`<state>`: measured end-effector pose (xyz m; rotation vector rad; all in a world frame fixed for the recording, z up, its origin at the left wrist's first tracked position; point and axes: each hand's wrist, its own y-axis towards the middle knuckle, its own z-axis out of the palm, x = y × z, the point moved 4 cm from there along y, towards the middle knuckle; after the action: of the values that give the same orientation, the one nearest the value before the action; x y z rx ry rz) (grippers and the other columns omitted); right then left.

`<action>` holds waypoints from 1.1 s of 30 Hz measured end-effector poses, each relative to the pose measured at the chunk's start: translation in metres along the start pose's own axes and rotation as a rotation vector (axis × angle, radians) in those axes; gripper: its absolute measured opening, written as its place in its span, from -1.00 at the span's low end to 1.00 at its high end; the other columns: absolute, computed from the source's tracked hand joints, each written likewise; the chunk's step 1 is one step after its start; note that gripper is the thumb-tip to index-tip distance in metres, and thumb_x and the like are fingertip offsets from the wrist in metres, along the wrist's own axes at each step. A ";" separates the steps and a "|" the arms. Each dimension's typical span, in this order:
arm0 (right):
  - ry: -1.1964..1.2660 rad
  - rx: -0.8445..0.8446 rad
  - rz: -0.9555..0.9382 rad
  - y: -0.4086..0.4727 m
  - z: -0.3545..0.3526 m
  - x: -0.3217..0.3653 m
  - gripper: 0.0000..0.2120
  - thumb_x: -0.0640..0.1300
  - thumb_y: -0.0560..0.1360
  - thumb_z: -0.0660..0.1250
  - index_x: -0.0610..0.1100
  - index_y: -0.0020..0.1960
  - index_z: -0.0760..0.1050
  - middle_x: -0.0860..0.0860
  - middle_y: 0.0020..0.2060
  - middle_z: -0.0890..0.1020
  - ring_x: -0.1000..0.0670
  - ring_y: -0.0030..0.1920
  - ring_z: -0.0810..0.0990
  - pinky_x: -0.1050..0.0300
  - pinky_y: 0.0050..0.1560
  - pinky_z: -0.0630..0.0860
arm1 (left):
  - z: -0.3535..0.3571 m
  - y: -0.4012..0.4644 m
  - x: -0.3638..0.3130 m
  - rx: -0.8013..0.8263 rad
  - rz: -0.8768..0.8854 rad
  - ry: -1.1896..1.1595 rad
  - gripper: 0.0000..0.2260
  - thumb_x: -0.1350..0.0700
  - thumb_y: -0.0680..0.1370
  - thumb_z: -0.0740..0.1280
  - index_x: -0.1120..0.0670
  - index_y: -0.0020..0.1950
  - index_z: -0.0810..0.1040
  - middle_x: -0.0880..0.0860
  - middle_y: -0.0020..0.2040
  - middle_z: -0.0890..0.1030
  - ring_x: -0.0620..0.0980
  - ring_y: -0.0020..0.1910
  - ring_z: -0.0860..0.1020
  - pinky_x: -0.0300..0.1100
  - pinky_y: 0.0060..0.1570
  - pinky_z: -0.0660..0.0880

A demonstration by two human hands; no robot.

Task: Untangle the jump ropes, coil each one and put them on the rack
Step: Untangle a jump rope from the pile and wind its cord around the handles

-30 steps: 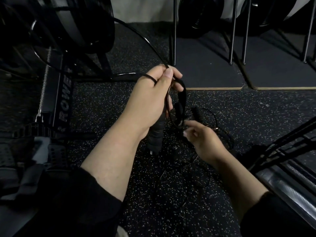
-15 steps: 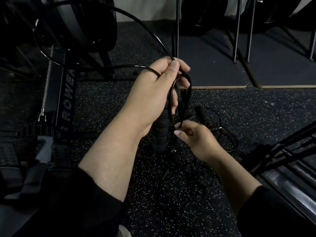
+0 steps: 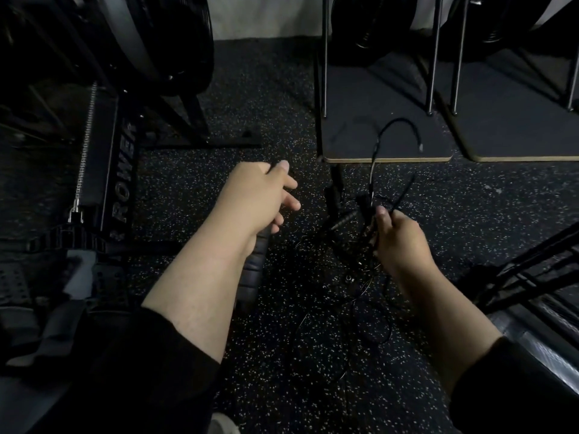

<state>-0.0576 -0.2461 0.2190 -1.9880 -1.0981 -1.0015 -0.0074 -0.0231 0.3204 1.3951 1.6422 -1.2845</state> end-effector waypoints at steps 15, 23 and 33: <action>0.585 0.123 0.060 -0.017 -0.016 0.056 -0.73 -0.02 0.72 0.22 -0.14 -0.04 0.56 -0.04 -0.21 0.66 0.01 -0.27 0.72 0.18 -0.30 0.62 | 0.028 -0.005 0.022 0.233 0.041 0.225 -0.76 -0.08 0.58 0.44 0.09 -0.05 0.67 0.03 -0.17 0.72 -0.08 -0.47 0.46 -0.22 -0.50 0.42; 0.784 0.174 0.064 -0.020 -0.012 0.071 -0.74 -0.07 0.72 0.22 -0.19 -0.06 0.51 -0.05 -0.28 0.62 -0.15 -0.14 0.71 -0.19 0.05 0.69 | 0.058 -0.008 0.043 0.291 0.071 0.206 -0.72 0.01 0.58 0.43 0.08 -0.29 0.55 0.00 -0.39 0.47 0.01 -0.42 0.43 -0.12 -0.45 0.38; -0.093 0.067 0.004 -0.009 -0.029 0.042 -0.51 0.22 0.66 0.20 -0.19 -0.08 0.58 -0.12 -0.30 0.60 -0.08 -0.33 0.51 0.09 -0.33 0.37 | 0.039 -0.005 0.023 0.219 0.063 -0.159 -0.82 0.10 0.72 0.22 0.14 0.00 0.54 0.03 -0.32 0.57 -0.05 -0.42 0.43 -0.16 -0.48 0.42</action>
<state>-0.0591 -0.2493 0.2702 -1.9989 -1.1618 -0.8666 -0.0232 -0.0514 0.2878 1.4188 1.3748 -1.5326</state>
